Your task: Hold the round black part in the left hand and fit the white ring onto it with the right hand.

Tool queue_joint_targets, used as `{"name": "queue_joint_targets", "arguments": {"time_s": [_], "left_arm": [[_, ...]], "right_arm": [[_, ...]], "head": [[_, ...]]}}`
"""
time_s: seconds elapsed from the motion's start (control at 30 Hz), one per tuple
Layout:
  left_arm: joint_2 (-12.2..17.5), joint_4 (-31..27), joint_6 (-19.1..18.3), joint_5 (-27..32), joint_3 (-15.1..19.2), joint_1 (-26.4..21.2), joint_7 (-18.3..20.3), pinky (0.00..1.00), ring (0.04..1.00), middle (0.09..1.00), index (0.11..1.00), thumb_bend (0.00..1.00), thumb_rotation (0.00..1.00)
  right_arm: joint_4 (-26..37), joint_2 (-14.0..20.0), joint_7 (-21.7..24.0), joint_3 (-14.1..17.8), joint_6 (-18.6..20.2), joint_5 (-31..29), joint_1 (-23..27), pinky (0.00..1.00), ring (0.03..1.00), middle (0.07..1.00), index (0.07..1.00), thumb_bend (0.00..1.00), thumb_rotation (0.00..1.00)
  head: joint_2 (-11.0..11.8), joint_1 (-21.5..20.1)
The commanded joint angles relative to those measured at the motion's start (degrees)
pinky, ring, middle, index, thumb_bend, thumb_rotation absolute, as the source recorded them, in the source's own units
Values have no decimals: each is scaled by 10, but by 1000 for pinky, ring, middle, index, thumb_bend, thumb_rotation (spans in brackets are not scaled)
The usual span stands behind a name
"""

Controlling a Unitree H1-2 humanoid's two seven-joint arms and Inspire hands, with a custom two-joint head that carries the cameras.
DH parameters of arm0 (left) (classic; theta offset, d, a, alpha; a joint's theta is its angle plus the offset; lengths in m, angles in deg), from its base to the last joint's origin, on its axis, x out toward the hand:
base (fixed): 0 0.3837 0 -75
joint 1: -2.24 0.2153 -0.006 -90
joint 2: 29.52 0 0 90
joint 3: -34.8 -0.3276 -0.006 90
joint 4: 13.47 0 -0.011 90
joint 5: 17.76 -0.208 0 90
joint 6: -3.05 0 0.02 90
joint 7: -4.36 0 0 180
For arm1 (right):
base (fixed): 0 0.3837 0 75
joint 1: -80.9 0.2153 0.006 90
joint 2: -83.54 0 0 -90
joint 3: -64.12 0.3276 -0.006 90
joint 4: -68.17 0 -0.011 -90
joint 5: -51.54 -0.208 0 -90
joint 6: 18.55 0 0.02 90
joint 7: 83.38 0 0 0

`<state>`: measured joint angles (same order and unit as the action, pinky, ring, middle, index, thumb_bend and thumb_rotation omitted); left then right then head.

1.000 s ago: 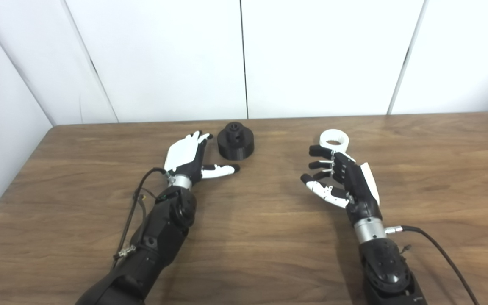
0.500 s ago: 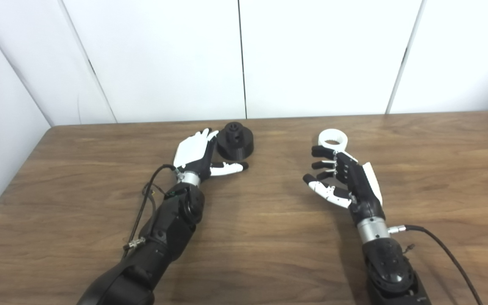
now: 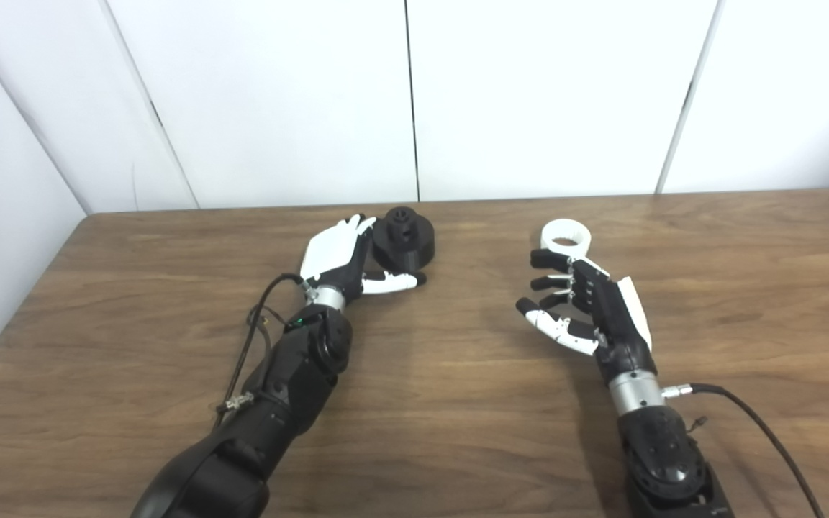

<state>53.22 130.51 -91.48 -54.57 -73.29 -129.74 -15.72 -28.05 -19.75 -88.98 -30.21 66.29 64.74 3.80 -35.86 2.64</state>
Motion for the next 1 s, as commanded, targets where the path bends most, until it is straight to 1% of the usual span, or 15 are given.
{"name": "queue_joint_targets", "arguments": {"time_s": [0.0,0.1,0.17,0.2,0.23,0.43,0.53,0.7,0.83,0.97], "left_arm": [[3,14,19,13,12,-48,-38,1000,1000,1000,877,1000,650],[1,42,38,33,21,-58,-48,1000,1000,1000,861,1000,634],[-3,56,54,52,32,-65,-46,1000,1000,1000,852,1000,586],[-4,63,61,59,35,-68,-47,1000,1000,1000,843,1000,542],[-5,69,66,64,36,-70,-48,1000,1000,1000,840,1000,525],[-9,90,81,76,32,-79,-57,1000,1000,1000,832,1000,510],[-12,97,83,81,32,-81,-63,1000,1000,1000,822,1000,497],[-15,105,87,93,32,-85,-53,1000,1000,1000,825,1000,485],[-17,110,86,94,26,-87,-43,1000,1000,1000,846,1000,515],[-18,113,85,91,17,-88,-45,1000,1000,1000,850,1000,539]], "right_arm": [[17,1,-2,0,-10,5,3,508,631,729,700,543,107],[20,0,0,1,-8,1,0,510,635,733,701,539,113],[22,-2,2,2,-10,-6,-2,514,641,736,699,539,89],[22,-2,3,2,-10,-9,-3,512,642,737,698,535,76],[23,-3,3,3,-9,-10,-4,513,642,738,697,533,78],[27,-5,1,5,-3,-8,-7,521,644,741,697,529,84],[33,-5,2,5,-3,-8,-11,509,638,742,693,523,67],[39,-7,1,5,3,-8,-15,505,636,737,688,524,55],[40,-8,-1,7,4,-9,-16,492,628,735,682,528,57],[41,-10,0,9,6,-13,-16,473,618,731,680,524,45]], "head": [[-1,-1],[-3,-3],[-3,-4],[-3,-4],[-4,-5],[-5,-8],[-7,-9],[-10,-12],[-10,-12],[-9,-12]]}}
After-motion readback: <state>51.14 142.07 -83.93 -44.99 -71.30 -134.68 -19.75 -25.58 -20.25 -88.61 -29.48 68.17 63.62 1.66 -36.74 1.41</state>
